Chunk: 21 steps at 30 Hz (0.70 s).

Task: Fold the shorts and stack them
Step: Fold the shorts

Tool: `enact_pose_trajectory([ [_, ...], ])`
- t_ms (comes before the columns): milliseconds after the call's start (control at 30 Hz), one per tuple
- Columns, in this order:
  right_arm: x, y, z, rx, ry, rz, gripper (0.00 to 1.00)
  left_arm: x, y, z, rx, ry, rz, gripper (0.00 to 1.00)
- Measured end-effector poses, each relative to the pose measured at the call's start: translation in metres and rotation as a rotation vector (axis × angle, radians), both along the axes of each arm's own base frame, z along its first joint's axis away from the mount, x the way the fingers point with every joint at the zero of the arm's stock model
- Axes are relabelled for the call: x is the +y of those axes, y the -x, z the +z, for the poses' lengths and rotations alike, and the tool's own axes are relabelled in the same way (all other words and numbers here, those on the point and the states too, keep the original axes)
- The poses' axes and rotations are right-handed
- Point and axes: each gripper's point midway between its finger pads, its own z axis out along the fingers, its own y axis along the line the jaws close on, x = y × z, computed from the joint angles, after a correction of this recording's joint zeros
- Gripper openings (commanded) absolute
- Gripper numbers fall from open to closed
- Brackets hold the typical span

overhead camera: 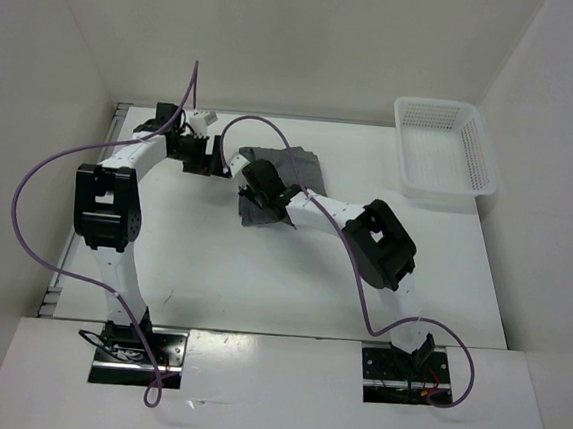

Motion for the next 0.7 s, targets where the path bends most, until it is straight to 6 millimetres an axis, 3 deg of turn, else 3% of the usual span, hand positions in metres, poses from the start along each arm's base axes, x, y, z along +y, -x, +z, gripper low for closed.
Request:
enact_pose_trajectory([
  [200,-0.002,-0.001,0.003,-0.01,0.005,-0.011,0.01,-0.006,0.005,-0.004,0.016,0.022,-0.019,0.92],
  [300,-0.003,0.0,0.011,-0.015,0.0,-0.009,0.0,-0.014,0.007,-0.008,0.026,0.028,-0.037,0.93],
  [600,-0.011,0.018,0.086,-0.043,-0.057,0.036,0.0,-0.052,0.006,-0.034,0.081,0.036,-0.121,0.93],
  [700,-0.011,0.028,0.095,-0.027,-0.068,0.068,0.0,-0.063,-0.003,-0.037,0.071,0.021,-0.139,0.94],
])
